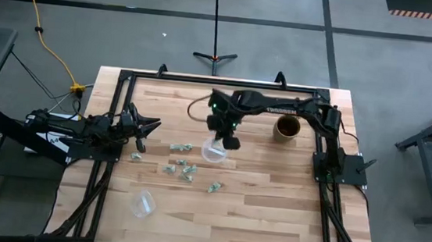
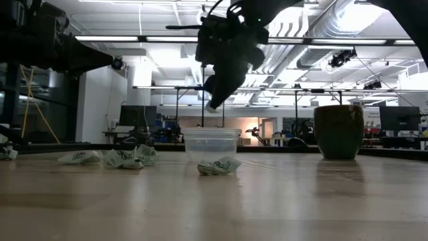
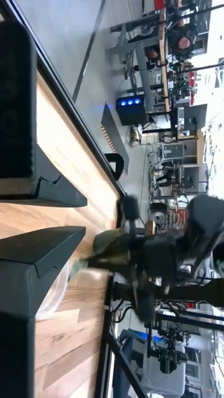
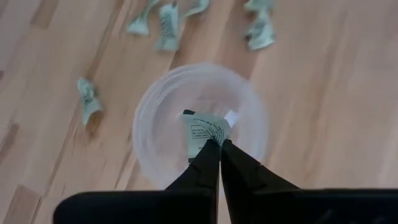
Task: Pick and place items into bin
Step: Put the green stevia packet into the top transparent bin
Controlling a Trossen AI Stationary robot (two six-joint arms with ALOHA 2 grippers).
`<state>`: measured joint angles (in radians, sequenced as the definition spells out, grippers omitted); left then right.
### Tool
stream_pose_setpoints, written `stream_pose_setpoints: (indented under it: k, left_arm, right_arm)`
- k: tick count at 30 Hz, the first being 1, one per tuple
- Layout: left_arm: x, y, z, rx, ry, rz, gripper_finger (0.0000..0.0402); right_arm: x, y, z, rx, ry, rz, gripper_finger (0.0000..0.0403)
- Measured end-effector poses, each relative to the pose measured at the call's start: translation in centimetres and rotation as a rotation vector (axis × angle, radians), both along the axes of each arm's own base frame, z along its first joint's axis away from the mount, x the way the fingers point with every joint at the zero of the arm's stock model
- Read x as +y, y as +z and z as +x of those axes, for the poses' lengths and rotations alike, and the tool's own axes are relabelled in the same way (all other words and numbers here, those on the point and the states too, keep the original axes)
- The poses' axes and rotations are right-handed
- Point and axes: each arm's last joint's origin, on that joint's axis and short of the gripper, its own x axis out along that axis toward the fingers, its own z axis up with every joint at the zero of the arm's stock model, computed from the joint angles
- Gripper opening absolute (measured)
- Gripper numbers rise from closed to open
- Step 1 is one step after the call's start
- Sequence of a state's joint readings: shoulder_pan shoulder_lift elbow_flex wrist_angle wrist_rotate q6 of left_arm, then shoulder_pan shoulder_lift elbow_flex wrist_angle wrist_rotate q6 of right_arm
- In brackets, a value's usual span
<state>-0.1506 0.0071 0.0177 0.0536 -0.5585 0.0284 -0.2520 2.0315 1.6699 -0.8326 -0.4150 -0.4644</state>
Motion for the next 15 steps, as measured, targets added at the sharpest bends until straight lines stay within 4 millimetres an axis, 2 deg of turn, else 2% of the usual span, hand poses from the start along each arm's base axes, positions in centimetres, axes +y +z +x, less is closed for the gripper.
stream_pose_setpoints:
  k: [5, 8, 15]
  left_arm:
    - [0.0, 0.0, 0.0, -0.001, 0.0, 0.0, 0.0097]
    - [0.0, 0.0, 0.0, -0.005, 0.0, -0.001, 0.0097]
    - [0.0, 0.1, 0.0, 0.008, 0.003, 0.031, 0.0097]
  right_arm:
    - [1.6, -1.1, -0.1, 0.048, 0.011, -0.016, 0.0008]
    - [2.1, -1.2, 0.4, 0.035, -0.059, -0.078, 0.0025]
    - [3.4, -1.2, 0.7, 0.055, -0.119, -0.166, 0.0108]
